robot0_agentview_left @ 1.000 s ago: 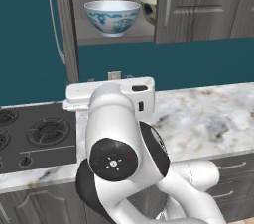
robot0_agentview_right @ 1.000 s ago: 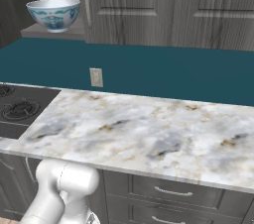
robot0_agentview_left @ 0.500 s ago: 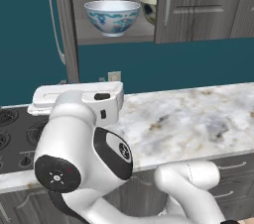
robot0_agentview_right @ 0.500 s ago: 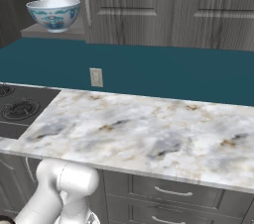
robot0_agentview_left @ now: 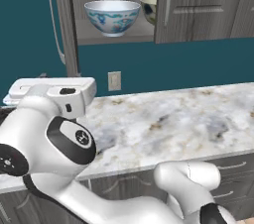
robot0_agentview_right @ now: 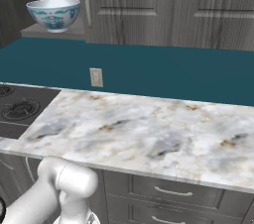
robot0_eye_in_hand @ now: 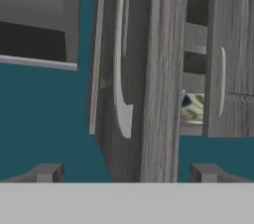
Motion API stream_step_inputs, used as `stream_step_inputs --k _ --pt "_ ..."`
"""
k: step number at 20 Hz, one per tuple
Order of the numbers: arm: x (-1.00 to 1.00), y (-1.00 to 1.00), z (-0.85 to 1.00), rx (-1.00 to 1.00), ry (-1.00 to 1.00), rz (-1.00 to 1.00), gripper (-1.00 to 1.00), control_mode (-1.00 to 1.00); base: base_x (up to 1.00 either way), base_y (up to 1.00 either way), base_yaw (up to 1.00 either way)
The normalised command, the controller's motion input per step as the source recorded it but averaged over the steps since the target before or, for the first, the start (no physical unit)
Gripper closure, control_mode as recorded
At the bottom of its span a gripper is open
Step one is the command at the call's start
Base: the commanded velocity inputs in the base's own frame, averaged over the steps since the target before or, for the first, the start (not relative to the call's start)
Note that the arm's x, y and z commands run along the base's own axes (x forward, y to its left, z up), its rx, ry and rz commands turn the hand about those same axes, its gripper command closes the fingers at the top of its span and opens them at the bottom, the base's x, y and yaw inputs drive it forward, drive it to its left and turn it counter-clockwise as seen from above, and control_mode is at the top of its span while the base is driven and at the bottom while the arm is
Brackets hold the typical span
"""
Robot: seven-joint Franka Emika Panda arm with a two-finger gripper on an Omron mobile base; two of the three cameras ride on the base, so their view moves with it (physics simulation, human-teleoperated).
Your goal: Open the cabinet. Pick the bowls from the counter and place them in the cabinet. Then close the cabinet.
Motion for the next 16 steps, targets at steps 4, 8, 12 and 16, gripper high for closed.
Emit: stream_step_inputs --k 4,8,12,16 --pt "0.56 0.02 0.00 0.00 0.00 -0.18 -1.00 -1.00 0.00 0.00 0.00" --pt "0.61 0.00 0.00 0.00 0.00 -0.21 -1.00 -1.00 0.00 0.00 0.00" --pt "0.57 -0.14 0.00 0.00 0.00 -0.22 -1.00 -1.00 0.00 0.00 0.00" --pt "0.62 -0.45 0.00 0.00 0.00 -0.22 -1.00 -1.00 0.00 0.00 0.00"
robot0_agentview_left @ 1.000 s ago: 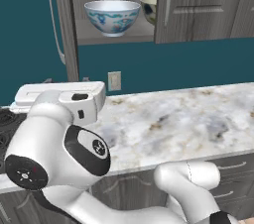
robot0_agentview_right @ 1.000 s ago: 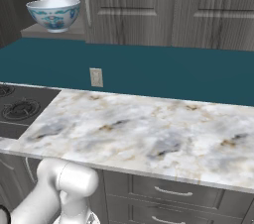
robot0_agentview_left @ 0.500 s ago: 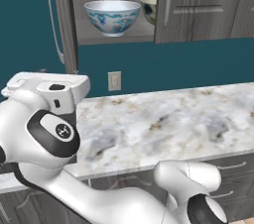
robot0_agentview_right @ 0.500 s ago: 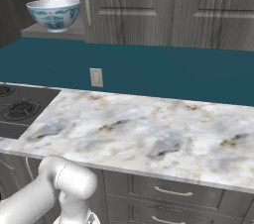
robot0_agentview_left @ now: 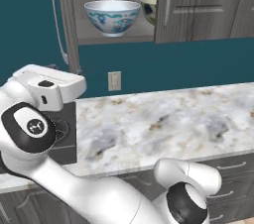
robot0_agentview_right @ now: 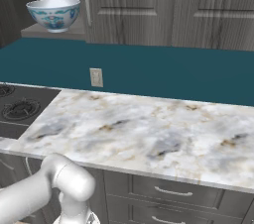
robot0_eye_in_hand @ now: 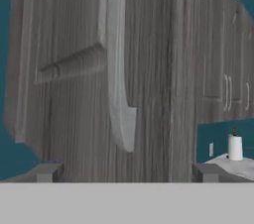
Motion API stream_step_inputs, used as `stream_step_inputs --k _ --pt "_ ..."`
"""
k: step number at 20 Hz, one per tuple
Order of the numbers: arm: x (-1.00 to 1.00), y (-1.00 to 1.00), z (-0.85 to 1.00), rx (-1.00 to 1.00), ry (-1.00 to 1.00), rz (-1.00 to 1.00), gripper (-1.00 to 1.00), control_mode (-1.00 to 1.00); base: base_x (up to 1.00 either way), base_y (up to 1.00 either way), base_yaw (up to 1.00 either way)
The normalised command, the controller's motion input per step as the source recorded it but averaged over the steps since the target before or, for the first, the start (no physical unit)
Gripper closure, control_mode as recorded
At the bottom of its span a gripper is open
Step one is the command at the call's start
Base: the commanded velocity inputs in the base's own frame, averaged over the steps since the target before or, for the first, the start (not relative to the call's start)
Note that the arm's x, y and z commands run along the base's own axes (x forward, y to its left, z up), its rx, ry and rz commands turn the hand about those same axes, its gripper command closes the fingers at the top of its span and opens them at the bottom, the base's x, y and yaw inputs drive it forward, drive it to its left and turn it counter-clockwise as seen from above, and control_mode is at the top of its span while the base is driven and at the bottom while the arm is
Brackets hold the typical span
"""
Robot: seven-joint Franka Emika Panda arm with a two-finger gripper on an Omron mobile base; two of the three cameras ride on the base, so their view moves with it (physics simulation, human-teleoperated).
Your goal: Open the cabinet. Pick the bowls from the counter and place them in the cabinet. Then close the cabinet.
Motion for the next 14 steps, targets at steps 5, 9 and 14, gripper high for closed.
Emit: stream_step_inputs --k 5,9,14 --pt "0.48 -0.59 -0.01 0.00 -0.02 -0.19 -1.00 -1.00 0.00 0.00 0.00" --pt "0.43 -0.72 -0.03 0.00 0.00 -0.15 -1.00 -1.00 0.00 0.00 0.00" --pt "0.54 -0.61 -0.09 0.00 -0.01 -0.11 -1.00 -1.00 0.00 0.00 0.00"
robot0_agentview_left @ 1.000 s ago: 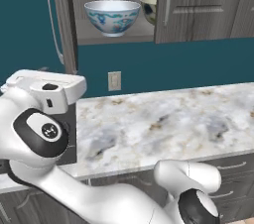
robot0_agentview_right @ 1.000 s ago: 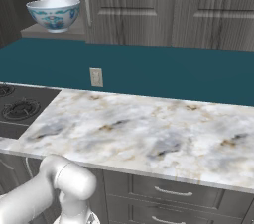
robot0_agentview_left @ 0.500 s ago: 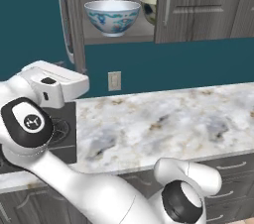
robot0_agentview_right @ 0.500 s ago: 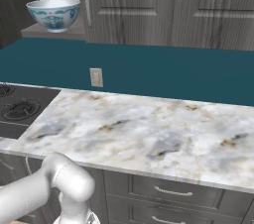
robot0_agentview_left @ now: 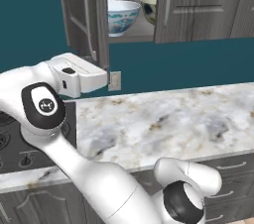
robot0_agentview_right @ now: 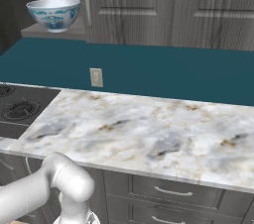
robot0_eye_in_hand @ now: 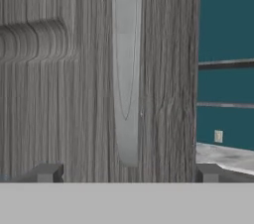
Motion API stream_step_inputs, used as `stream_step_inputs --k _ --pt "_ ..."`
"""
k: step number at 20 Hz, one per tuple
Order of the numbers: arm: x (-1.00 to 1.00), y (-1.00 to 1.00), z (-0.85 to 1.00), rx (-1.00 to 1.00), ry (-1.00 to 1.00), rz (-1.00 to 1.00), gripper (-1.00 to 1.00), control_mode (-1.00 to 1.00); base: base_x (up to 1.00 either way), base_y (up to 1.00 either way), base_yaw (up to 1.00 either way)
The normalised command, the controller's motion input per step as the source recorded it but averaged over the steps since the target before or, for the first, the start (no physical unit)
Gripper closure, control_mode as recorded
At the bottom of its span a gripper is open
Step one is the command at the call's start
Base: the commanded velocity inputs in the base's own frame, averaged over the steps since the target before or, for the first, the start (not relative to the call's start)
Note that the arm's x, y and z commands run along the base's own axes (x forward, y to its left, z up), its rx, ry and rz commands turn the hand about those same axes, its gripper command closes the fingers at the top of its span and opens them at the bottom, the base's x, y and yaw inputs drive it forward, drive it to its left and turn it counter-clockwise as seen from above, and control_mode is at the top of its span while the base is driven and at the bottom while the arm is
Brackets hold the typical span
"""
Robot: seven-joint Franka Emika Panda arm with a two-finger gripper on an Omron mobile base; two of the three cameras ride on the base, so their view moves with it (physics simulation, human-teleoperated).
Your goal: Open the cabinet. Pick the bowls from the counter and place them in the cabinet. Then close the cabinet.
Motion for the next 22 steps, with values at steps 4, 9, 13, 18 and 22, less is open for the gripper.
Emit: stream_step_inputs --k 4,9,13,18,22 --pt "0.75 -0.44 -0.04 0.00 0.00 -0.09 -1.00 -1.00 0.00 0.00 0.00" --pt "0.76 -0.22 -0.05 0.00 -0.02 -0.01 -1.00 -1.00 0.00 0.00 0.00" --pt "0.92 -0.31 -0.02 0.00 0.00 0.00 -1.00 -1.00 0.00 0.00 0.00" --pt "0.98 -0.56 0.00 0.00 0.01 0.00 -1.00 -1.00 0.00 0.00 0.00" --pt "1.00 -0.60 -0.08 0.00 0.21 0.00 -1.00 -1.00 0.00 0.00 0.00"
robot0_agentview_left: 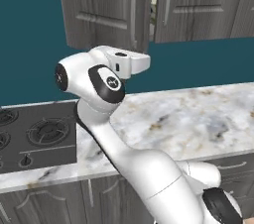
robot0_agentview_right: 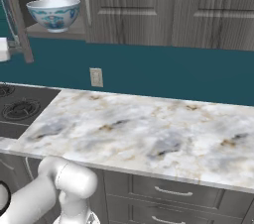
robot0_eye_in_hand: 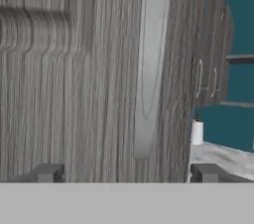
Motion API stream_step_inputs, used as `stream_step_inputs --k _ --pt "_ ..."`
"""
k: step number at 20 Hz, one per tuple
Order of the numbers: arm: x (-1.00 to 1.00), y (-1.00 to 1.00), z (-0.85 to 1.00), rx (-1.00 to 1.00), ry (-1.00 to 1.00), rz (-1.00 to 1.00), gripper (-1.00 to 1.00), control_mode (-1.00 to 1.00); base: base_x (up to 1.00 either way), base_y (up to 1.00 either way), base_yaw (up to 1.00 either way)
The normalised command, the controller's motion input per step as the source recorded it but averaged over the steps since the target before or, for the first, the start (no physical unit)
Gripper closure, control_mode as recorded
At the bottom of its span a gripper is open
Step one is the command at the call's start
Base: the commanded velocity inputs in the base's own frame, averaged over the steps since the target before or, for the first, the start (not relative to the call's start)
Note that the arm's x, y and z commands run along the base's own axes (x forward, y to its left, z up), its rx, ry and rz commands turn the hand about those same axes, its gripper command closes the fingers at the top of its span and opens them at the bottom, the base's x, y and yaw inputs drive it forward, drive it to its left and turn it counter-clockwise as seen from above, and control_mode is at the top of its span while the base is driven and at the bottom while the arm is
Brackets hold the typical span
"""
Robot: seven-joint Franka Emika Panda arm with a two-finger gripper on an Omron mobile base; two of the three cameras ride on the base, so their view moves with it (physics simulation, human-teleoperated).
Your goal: Open the cabinet. Pick the bowls from the counter and place them in the cabinet. Then close the cabinet.
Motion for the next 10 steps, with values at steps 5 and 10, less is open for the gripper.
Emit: stream_step_inputs --k 5,10 --pt "1.00 -0.66 -0.15 0.00 0.21 0.00 -1.00 -1.00 0.00 0.00 0.00" --pt "1.00 -0.64 -0.02 0.00 0.01 0.00 -1.00 -1.00 0.00 0.00 0.00"
